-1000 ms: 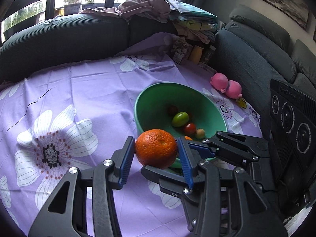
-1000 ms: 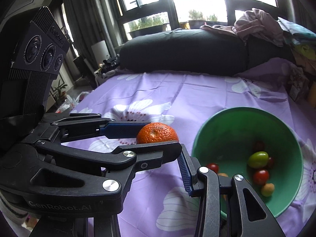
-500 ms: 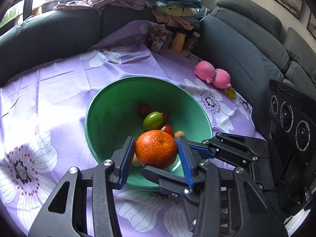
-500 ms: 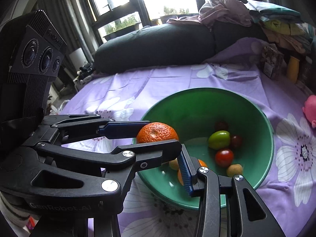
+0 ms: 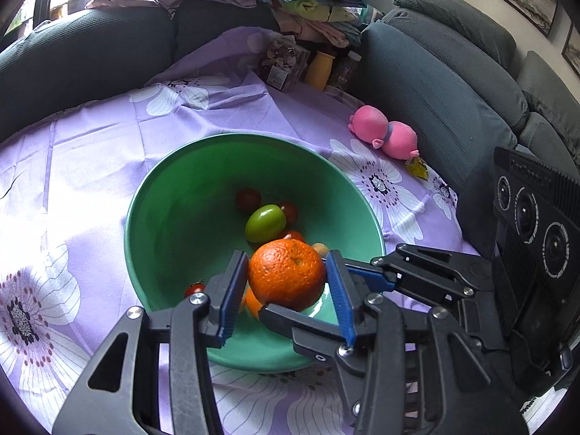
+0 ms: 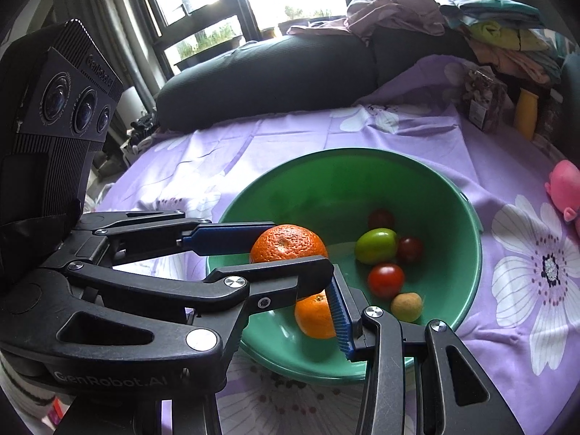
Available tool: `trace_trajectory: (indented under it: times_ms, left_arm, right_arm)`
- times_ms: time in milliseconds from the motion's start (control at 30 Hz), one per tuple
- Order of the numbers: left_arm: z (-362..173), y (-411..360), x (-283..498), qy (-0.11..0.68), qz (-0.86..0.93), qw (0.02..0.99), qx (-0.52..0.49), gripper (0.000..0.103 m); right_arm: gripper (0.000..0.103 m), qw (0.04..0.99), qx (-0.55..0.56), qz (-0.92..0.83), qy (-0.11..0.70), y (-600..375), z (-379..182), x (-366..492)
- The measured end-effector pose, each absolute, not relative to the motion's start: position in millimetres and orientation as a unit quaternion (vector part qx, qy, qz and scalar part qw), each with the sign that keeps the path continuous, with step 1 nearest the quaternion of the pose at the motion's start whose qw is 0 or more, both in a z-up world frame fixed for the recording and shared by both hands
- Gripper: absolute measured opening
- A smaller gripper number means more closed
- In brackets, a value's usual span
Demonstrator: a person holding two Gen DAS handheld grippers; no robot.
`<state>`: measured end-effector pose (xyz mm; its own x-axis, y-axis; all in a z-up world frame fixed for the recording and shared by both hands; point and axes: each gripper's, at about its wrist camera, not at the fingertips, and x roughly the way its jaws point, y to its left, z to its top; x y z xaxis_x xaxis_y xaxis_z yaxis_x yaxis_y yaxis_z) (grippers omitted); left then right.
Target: Organize fruits
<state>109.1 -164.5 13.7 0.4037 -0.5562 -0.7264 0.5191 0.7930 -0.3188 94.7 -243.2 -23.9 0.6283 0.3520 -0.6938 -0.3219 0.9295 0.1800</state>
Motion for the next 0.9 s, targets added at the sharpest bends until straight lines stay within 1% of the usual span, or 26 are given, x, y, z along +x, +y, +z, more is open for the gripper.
trace_trajectory:
  times_ms: [167, 533, 600, 633, 667, 700, 767, 800, 900]
  left_arm:
    - [10.1, -165.9, 110.8, 0.447, -0.317, 0.836, -0.02, 0.045]
    - [11.4, -164.7, 111.0, 0.445, -0.312, 0.839, -0.018, 0.046]
    - [12.8, -163.2, 110.3, 0.444, -0.304, 0.843, -0.013, 0.053]
    - [13.9, -161.8, 110.2, 0.443, -0.297, 0.846, -0.01, 0.063]
    - [15.5, -159.6, 109.8, 0.442, -0.289, 0.849, -0.01, 0.076]
    - [17.7, -156.3, 109.8, 0.44, -0.279, 0.854, -0.01, 0.081]
    - [25.0, -149.3, 109.5, 0.432, -0.255, 0.865, -0.01, 0.099]
    - [28.7, -146.3, 109.4, 0.43, -0.243, 0.869, -0.006, 0.103]
    - [40.4, -139.8, 107.6, 0.427, -0.195, 0.883, 0.017, 0.102]
  right_arm:
    - [0.043, 0.896, 0.024, 0.185, 0.402, -244.9, -28.0, 98.0]
    - [0.043, 0.898, 0.017, 0.183, 0.401, -244.5, -27.6, 98.1]
    - [0.043, 0.898, 0.015, 0.183, 0.399, -243.8, -26.7, 96.7]
    - [0.043, 0.899, 0.014, 0.183, 0.398, -243.7, -26.0, 96.0]
    - [0.043, 0.899, 0.013, 0.182, 0.398, -243.4, -25.4, 95.4]
    - [0.043, 0.9, 0.011, 0.179, 0.398, -243.3, -24.8, 94.5]
    - [0.043, 0.904, -0.001, 0.162, 0.397, -243.7, -22.8, 91.9]
    - [0.043, 0.905, -0.008, 0.151, 0.397, -244.6, -21.6, 90.0]
    - [0.043, 0.908, -0.029, 0.124, 0.398, -248.2, -17.4, 83.8]
